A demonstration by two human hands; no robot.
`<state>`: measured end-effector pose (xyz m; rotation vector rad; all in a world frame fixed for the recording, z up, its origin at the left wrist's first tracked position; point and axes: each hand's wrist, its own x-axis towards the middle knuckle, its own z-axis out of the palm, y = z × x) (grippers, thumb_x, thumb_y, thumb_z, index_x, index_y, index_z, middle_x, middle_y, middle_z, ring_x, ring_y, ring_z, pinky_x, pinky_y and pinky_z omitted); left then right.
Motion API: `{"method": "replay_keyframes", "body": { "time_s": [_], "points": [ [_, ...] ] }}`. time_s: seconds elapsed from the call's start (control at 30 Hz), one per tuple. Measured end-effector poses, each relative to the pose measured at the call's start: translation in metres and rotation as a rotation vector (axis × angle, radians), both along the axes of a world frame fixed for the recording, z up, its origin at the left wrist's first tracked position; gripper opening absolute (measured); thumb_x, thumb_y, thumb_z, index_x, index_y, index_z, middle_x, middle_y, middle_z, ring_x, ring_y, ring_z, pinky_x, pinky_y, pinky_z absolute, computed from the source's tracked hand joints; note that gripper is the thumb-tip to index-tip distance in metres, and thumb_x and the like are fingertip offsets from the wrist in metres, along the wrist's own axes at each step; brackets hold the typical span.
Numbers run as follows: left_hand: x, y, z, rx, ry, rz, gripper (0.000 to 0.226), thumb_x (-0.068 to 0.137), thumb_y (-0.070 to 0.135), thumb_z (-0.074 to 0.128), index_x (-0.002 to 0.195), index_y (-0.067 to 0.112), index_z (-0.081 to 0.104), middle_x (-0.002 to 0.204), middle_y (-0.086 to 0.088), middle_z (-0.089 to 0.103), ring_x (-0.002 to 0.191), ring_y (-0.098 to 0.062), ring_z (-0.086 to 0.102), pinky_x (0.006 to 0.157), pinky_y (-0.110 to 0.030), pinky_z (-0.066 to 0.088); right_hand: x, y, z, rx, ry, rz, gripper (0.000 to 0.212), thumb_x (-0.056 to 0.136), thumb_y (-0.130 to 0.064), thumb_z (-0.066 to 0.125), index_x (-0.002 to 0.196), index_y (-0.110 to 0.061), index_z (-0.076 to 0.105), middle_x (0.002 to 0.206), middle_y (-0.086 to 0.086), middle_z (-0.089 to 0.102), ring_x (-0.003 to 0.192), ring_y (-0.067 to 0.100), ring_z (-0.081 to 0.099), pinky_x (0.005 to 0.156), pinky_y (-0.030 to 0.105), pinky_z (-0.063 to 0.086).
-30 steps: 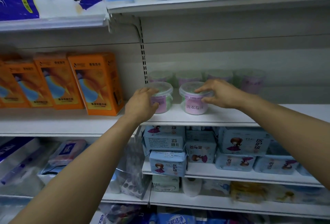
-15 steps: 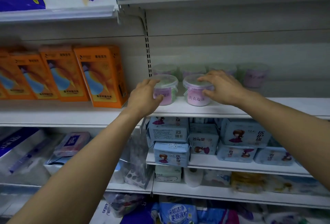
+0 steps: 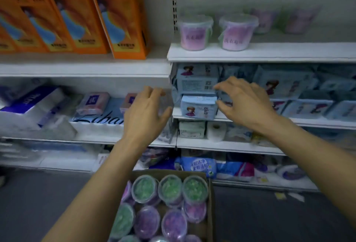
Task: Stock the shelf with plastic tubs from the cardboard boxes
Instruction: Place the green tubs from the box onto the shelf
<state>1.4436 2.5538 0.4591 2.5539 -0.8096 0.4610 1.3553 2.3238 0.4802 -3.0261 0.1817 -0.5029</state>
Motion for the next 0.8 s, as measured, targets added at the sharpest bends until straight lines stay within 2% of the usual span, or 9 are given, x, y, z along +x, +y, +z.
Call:
{"method": "replay_keyframes", "body": {
  "time_s": [0.1, 0.23, 0.33, 0.43, 0.5, 0.57, 0.67, 0.73, 0.8],
  "points": [
    [-0.019, 0.029, -0.041, 0.07, 0.085, 0.03, 0.039, 0.089, 0.041, 0.059, 0.123, 0.023, 0.054, 0.121, 0.0, 0.055, 0.105, -0.024, 0.058, 0.067, -0.039, 0.05, -0.015, 0.019, -0.036, 0.006, 0.096, 0.031, 0.044, 0.09, -0.035, 0.053, 0.133, -0.026, 0.049, 0.127, 0.002, 0.054, 0.116, 0.027, 0.051, 0.089, 0.039, 0.04],
    [-0.048, 0.068, -0.104, 0.129, 0.307, 0.088, 0.039, 0.088, 0.043, 0.057, 0.123, 0.025, 0.052, 0.119, 0.001, 0.058, 0.097, -0.026, 0.064, 0.071, -0.042, 0.053, -0.032, 0.046, -0.087, 0.034, 0.289, 0.052, 0.051, 0.091, -0.041, 0.05, 0.139, -0.031, 0.038, 0.134, -0.002, 0.049, 0.115, 0.027, 0.054, 0.078, 0.036, 0.045],
    [-0.071, 0.096, -0.152, 0.209, 0.481, 0.134, 0.046, 0.089, 0.044, 0.057, 0.13, 0.026, 0.05, 0.123, 0.001, 0.061, 0.103, -0.024, 0.063, 0.079, -0.038, 0.051, -0.043, 0.066, -0.133, 0.082, 0.433, 0.084, 0.053, 0.091, -0.041, 0.049, 0.14, -0.032, 0.033, 0.137, -0.003, 0.048, 0.116, 0.028, 0.055, 0.079, 0.037, 0.047],
    [-0.095, 0.121, -0.199, 0.217, 0.709, 0.209, 0.048, 0.088, 0.043, 0.06, 0.131, 0.025, 0.051, 0.123, 0.002, 0.063, 0.107, -0.02, 0.061, 0.086, -0.034, 0.049, -0.06, 0.086, -0.182, 0.161, 0.53, 0.118, 0.05, 0.09, -0.04, 0.05, 0.137, -0.034, 0.037, 0.138, -0.003, 0.049, 0.118, 0.027, 0.054, 0.085, 0.041, 0.049],
    [-0.112, 0.138, -0.232, 0.19, 0.813, 0.226, 0.043, 0.086, 0.043, 0.063, 0.124, 0.022, 0.056, 0.118, 0.002, 0.064, 0.104, -0.02, 0.062, 0.082, -0.029, 0.047, -0.073, 0.099, -0.218, 0.232, 0.59, 0.153, 0.048, 0.089, -0.037, 0.052, 0.135, -0.033, 0.042, 0.14, -0.004, 0.048, 0.122, 0.025, 0.052, 0.087, 0.041, 0.05],
    [-0.129, 0.157, -0.261, 0.141, 0.908, 0.301, 0.043, 0.086, 0.04, 0.065, 0.122, 0.018, 0.059, 0.119, 0.0, 0.063, 0.107, -0.022, 0.062, 0.081, -0.025, 0.043, -0.086, 0.114, -0.256, 0.339, 0.676, 0.182, 0.041, 0.088, -0.034, 0.055, 0.128, -0.028, 0.05, 0.132, 0.0, 0.055, 0.117, 0.026, 0.055, 0.086, 0.041, 0.05],
    [-0.15, 0.186, -0.301, 0.105, 1.012, 0.502, 0.047, 0.086, 0.037, 0.065, 0.125, 0.012, 0.057, 0.125, -0.01, 0.061, 0.111, -0.028, 0.059, 0.092, -0.034, 0.047, -0.103, 0.137, -0.308, 0.479, 0.821, 0.177, 0.034, 0.083, -0.033, 0.057, 0.116, -0.024, 0.058, 0.118, 0.004, 0.062, 0.108, 0.026, 0.06, 0.087, 0.039, 0.05],
    [-0.16, 0.203, -0.326, 0.173, 1.044, 0.636, 0.053, 0.088, 0.04, 0.062, 0.129, 0.008, 0.052, 0.128, -0.016, 0.058, 0.115, -0.033, 0.056, 0.095, -0.037, 0.045, -0.112, 0.152, -0.337, 0.529, 0.891, 0.159, 0.034, 0.085, -0.032, 0.057, 0.117, -0.02, 0.059, 0.12, 0.004, 0.063, 0.109, 0.025, 0.059, 0.089, 0.036, 0.049],
    [-0.167, 0.215, -0.344, 0.27, 1.055, 0.738, 0.057, 0.089, 0.043, 0.058, 0.127, 0.001, 0.05, 0.128, -0.022, 0.056, 0.118, -0.037, 0.053, 0.095, -0.038, 0.043, -0.118, 0.17, -0.36, 0.572, 0.948, 0.13, 0.03, 0.087, -0.031, 0.058, 0.112, -0.015, 0.06, 0.116, 0.007, 0.064, 0.105, 0.026, 0.06, 0.085, 0.033, 0.048]
  ]
}}
